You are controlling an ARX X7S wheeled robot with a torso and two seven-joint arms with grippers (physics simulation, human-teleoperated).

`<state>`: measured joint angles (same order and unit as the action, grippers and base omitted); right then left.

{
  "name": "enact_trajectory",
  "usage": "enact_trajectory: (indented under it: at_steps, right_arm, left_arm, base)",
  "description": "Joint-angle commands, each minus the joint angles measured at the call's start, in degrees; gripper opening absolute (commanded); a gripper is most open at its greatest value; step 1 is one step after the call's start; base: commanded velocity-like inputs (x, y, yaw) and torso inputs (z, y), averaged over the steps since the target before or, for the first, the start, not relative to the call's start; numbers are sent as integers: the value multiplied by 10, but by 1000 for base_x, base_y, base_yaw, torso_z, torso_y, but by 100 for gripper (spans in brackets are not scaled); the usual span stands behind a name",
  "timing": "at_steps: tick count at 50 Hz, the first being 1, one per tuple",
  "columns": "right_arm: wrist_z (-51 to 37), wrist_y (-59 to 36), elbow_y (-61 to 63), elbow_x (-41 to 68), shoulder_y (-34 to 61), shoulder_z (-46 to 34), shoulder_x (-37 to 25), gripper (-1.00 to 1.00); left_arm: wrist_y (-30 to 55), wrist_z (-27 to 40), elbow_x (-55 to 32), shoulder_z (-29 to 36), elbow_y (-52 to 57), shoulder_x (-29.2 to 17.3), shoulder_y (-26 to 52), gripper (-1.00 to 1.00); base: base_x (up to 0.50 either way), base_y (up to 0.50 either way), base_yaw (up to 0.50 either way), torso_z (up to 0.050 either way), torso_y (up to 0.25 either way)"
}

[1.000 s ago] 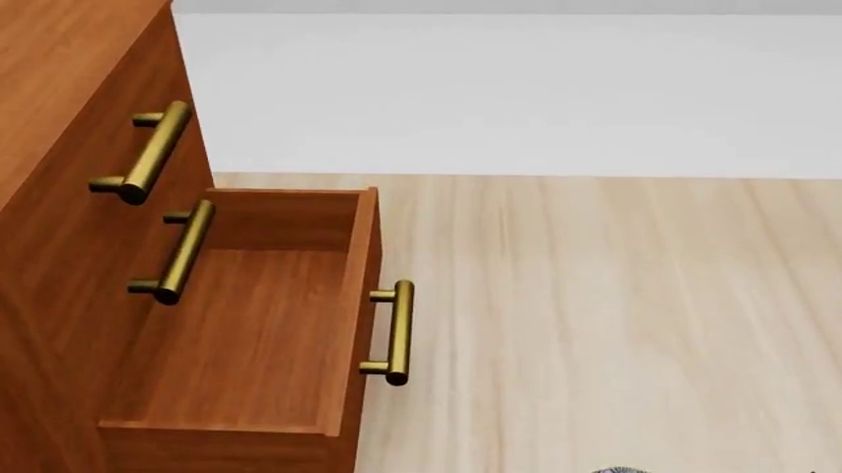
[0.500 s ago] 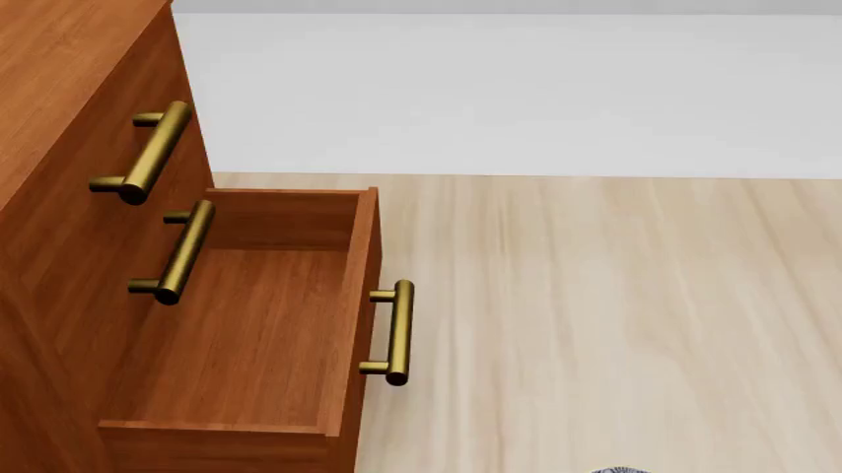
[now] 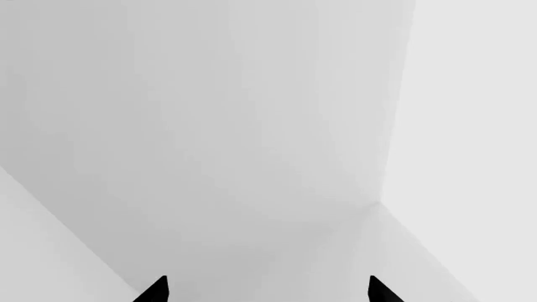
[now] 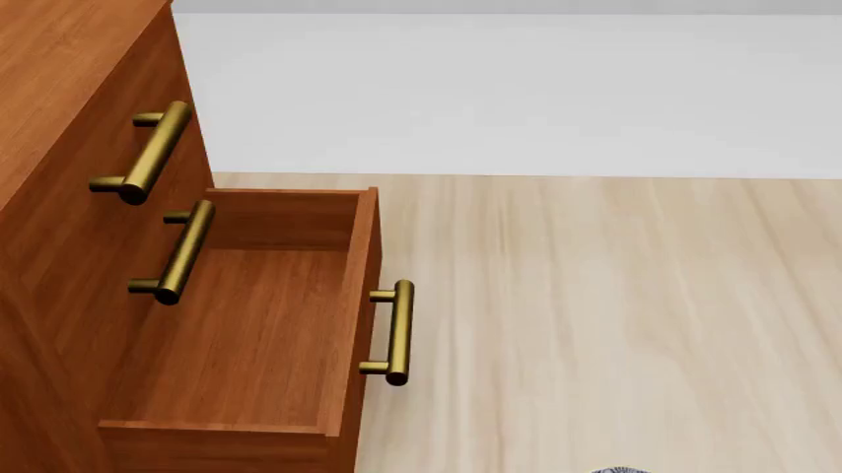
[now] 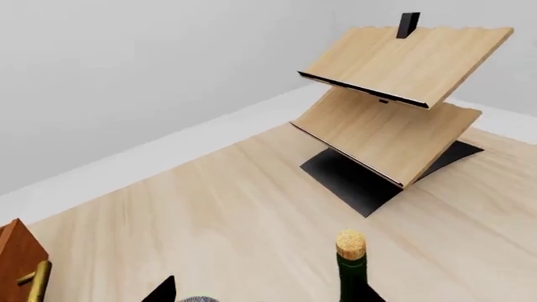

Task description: Put the wine bottle in the bottom drawer of the cabinet.

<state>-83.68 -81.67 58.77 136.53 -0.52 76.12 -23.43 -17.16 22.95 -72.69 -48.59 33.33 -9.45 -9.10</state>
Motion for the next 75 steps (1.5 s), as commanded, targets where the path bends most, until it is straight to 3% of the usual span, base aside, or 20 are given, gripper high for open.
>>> enact_trajectory:
  at_steps: [1, 23, 30, 42, 75]
  right_arm:
    - [-23, -4, 0, -20, -6, -13, -21, 100]
    - [-17, -19, -30, -102, -27, -47, -49, 100]
    - [53, -80, -62, -173, -12, -34, -32, 100]
    - [211, -74, -50, -356, -29, -65, -15, 100]
    - [357, -17, -62, -589, -59, -177, 8, 100]
  left_arm:
    - [-2, 1, 1, 2, 2, -1, -1, 100]
    - [6, 49, 19, 8, 48, -4, -4, 100]
    - [7, 58, 20, 10, 55, -6, -4, 100]
    - [5, 56, 18, 10, 51, -9, -4, 100]
    - [-2, 46, 8, 10, 43, -12, -11, 100]
  base:
    - [0, 0, 0, 0, 0]
    - [0, 0, 0, 0, 0]
    - [0, 0, 0, 0, 0]
    - [0, 0, 0, 0, 0]
    - [0, 0, 0, 0, 0]
